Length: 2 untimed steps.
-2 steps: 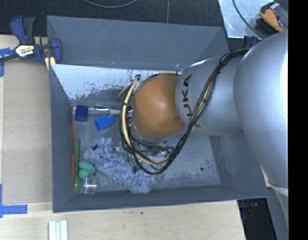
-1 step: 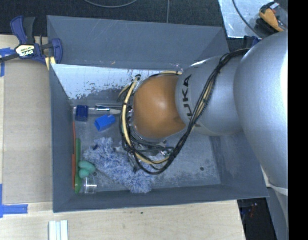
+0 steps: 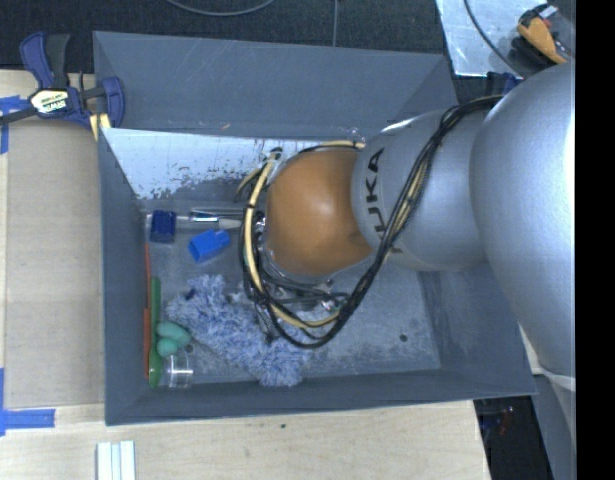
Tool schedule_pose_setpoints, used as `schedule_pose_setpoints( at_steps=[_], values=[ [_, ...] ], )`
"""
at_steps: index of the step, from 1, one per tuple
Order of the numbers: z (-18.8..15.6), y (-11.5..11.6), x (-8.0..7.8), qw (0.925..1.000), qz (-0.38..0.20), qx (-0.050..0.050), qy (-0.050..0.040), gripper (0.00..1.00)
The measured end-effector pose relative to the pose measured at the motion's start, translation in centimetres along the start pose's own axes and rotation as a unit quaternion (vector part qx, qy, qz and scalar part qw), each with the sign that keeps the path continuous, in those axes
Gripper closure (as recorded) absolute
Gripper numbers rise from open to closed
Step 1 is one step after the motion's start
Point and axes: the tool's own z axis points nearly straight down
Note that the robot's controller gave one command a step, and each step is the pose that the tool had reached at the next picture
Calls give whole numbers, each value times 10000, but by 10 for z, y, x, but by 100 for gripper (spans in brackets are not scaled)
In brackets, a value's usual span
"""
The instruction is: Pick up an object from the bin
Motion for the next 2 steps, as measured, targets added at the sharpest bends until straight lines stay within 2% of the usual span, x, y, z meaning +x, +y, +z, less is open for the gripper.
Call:
schedule_pose_setpoints(
  at_steps=[1, 2],
  values=[
    [-38, 1, 2, 10000, 11, -24, 44, 100],
    [-79, 0, -1, 10000, 11, -6, 9, 100]
  ],
)
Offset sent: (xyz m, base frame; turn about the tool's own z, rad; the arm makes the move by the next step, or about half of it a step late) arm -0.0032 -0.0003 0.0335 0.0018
